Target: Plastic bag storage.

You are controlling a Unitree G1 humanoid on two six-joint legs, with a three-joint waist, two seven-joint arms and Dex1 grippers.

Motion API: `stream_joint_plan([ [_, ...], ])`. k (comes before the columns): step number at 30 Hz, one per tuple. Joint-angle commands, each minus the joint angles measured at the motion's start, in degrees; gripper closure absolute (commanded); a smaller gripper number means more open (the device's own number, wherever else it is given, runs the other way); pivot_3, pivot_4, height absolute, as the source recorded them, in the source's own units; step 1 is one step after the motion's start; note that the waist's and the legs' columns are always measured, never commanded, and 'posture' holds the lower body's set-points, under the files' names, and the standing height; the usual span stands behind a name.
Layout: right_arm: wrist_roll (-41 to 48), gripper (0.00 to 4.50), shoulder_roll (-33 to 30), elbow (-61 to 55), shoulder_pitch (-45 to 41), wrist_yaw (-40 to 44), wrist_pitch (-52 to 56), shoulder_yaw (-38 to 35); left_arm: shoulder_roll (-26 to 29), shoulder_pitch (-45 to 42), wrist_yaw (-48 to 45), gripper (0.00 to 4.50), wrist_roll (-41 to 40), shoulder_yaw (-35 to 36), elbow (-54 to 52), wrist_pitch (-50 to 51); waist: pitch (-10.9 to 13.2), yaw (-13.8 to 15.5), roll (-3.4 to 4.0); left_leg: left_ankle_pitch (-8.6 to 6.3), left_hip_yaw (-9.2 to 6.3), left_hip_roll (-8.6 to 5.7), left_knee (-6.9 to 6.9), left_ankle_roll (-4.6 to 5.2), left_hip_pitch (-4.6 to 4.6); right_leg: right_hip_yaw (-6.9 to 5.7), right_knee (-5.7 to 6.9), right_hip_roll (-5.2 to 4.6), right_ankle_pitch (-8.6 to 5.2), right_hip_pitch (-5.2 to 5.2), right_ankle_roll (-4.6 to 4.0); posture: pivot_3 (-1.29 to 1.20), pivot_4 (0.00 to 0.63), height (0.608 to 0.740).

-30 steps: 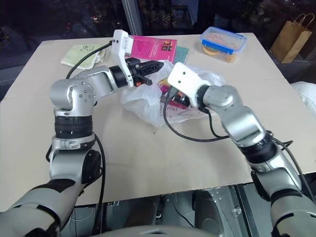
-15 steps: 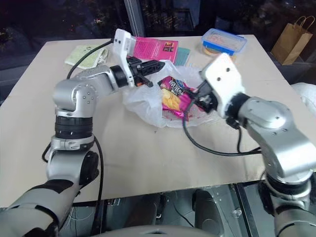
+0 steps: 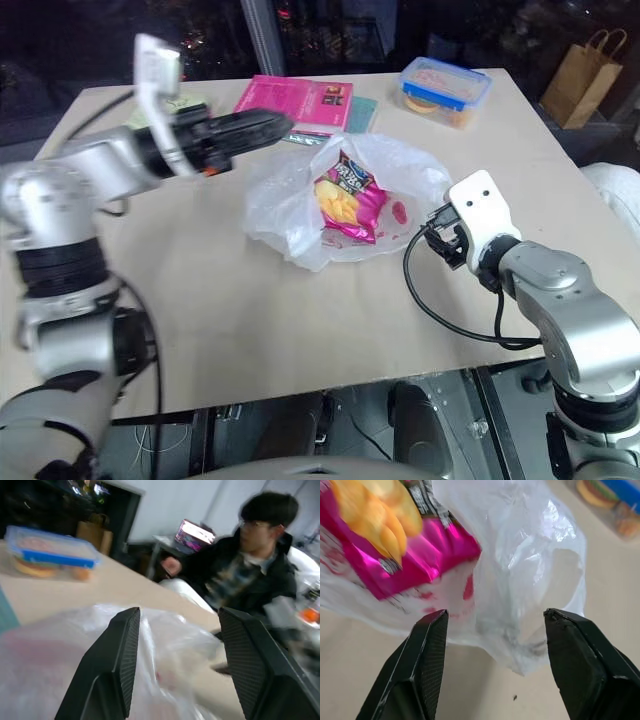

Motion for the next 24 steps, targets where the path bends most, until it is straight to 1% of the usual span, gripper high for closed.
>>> stream_joint_plan([
  [1,-2.7,2.69,-0.9,3.4,-0.5,-1.2,-7.3,0.1,10.7,12.4,-11.7,1.83,-7.3,3.1,-7.3,6.5,0.0,-0.9,-0.01,0.00,0.01,-0.01,-0.01,0.00,0.00,0.05,0.06,-0.02,-0.01,-0.06,0.00,0.00,0.150,0.740],
  [2,-2.6,3.20,-0.9,4.0,-0.5,-1.0,-8.1,-0.2,11.8,15.8,-12.2,1.83,-7.4,3.2,-8.8,5.6,0.0,-0.9,0.03,-0.01,0.06,0.04,-0.04,0.00,-0.05,0.10,-0.01,0.02,-0.01,-0.15,0.01,0.00,0.150,0.740],
  [3,-2.7,3.85,-1.1,4.5,-0.5,-0.7,-9.2,-0.2,11.9,18.4,-11.7,1.83,-7.8,3.4,-10.8,4.9,0.0,-0.5,0.02,0.00,0.02,0.06,-0.07,0.00,-0.04,0.13,0.09,-0.04,-0.03,-0.14,-0.01,0.00,0.150,0.740],
  [5,-2.8,4.43,-1.6,5.3,-0.4,-0.1,-10.7,-0.1,10.1,20.8,-9.3,1.83,-9.0,3.9,-14.1,4.0,0.0,0.6,0.00,0.00,0.03,0.08,-0.02,0.00,-0.15,-0.07,0.03,-0.06,-0.06,-0.13,0.01,0.00,0.150,0.740],
  [8,-2.4,4.43,-1.8,5.9,-0.7,0.6,-11.9,-0.4,7.8,23.6,-6.1,1.83,-10.6,4.7,-17.5,3.2,0.0,1.6,-0.03,0.01,-0.09,0.13,0.11,-0.03,-0.10,-0.26,-0.15,-0.06,-0.18,0.12,-0.09,0.00,0.150,0.740],
  [11,-1.4,4.50,-2.6,6.0,-1.6,2.1,-12.3,-1.0,2.8,27.5,-0.5,1.03,-11.5,5.4,-21.1,0.5,0.0,1.7,0.06,0.01,-0.01,0.14,0.11,-0.02,-0.01,-0.19,-0.24,-0.07,-0.20,0.21,-0.14,0.00,0.150,0.740],
  [13,-1.2,4.50,-3.0,5.9,-1.6,2.3,-12.2,-1.2,-1.5,27.9,4.7,0.04,-10.1,2.6,-24.0,-1.5,0.0,1.8,0.03,0.01,-0.01,0.14,0.11,-0.03,-0.04,-0.21,-0.24,-0.07,-0.15,0.20,-0.18,0.00,0.150,0.740],
  [15,-0.8,4.50,-3.1,5.4,-1.9,2.3,-11.6,-1.4,-6.0,26.9,10.6,0.04,-7.8,0.2,-24.6,-3.5,-0.1,2.2,0.06,0.01,-0.06,0.15,0.10,-0.03,-0.04,-0.27,-0.24,-0.06,-0.06,0.20,-0.07,0.00,0.150,0.740],
  [16,-0.6,4.50,-3.2,5.2,-2.1,2.3,-11.3,-1.5,-7.5,26.1,12.5,0.04,-8.0,-0.1,-24.2,-3.7,-0.1,2.3,0.06,0.01,-0.07,0.12,0.10,-0.03,-0.04,-0.27,-0.23,-0.07,-0.06,0.21,-0.07,0.00,0.150,0.740],
  [17,-0.4,4.50,-3.3,4.9,-2.2,2.3,-10.9,-1.5,-8.7,25.3,14.0,0.29,-8.4,-0.5,-23.8,-3.7,-0.1,2.2,0.04,0.01,-0.10,0.10,0.10,-0.03,-0.05,-0.28,-0.23,-0.07,-0.05,0.22,-0.07,0.00,0.150,0.740],
  [19,0.0,4.50,-3.6,4.4,-2.4,2.4,-10.2,-1.7,-11.9,23.3,16.9,0.96,-9.2,-2.0,-22.4,-4.0,-0.1,2.2,0.04,0.01,-0.07,0.06,0.11,-0.03,-0.05,-0.26,-0.23,-0.06,-0.04,0.22,-0.07,0.00,0.150,0.740],
  [20,0.1,4.50,-3.7,4.2,-2.4,2.4,-9.9,-1.8,-13.0,22.4,17.9,1.38,-8.7,-3.1,-21.6,-4.4,-0.1,2.2,0.05,0.01,-0.08,0.05,0.11,-0.03,-0.05,-0.25,-0.23,-0.07,-0.04,0.22,-0.07,0.00,0.150,0.740],
  [21,0.2,4.50,-3.8,4.1,-2.5,2.4,-9.7,-1.8,-13.7,21.8,18.5,1.93,-8.5,-3.8,-21.1,-4.6,-0.1,2.2,0.05,0.01,-0.06,0.02,0.11,-0.03,-0.04,-0.25,-0.23,-0.07,-0.04,0.23,-0.07,0.00,0.150,0.740],
  [22,0.2,4.50,-4.0,4.0,-2.6,2.4,-9.4,-1.7,-14.5,20.9,19.1,2.34,-7.3,-5.1,-20.2,-5.1,-0.1,2.1,0.05,0.01,-0.07,0.01,0.11,-0.03,-0.04,-0.26,-0.24,-0.06,-0.04,0.23,-0.07,0.00,0.150,0.740],
  [24,0.4,4.50,-4.1,3.7,-2.7,2.3,-8.8,-1.8,-17.2,18.5,21.3,3.38,-4.5,-7.3,-18.1,-7.4,-0.1,2.1,0.05,0.02,-0.05,-0.02,0.11,-0.03,-0.04,-0.25,-0.24,-0.06,-0.03,0.23,-0.05,0.00,0.150,0.740],
])
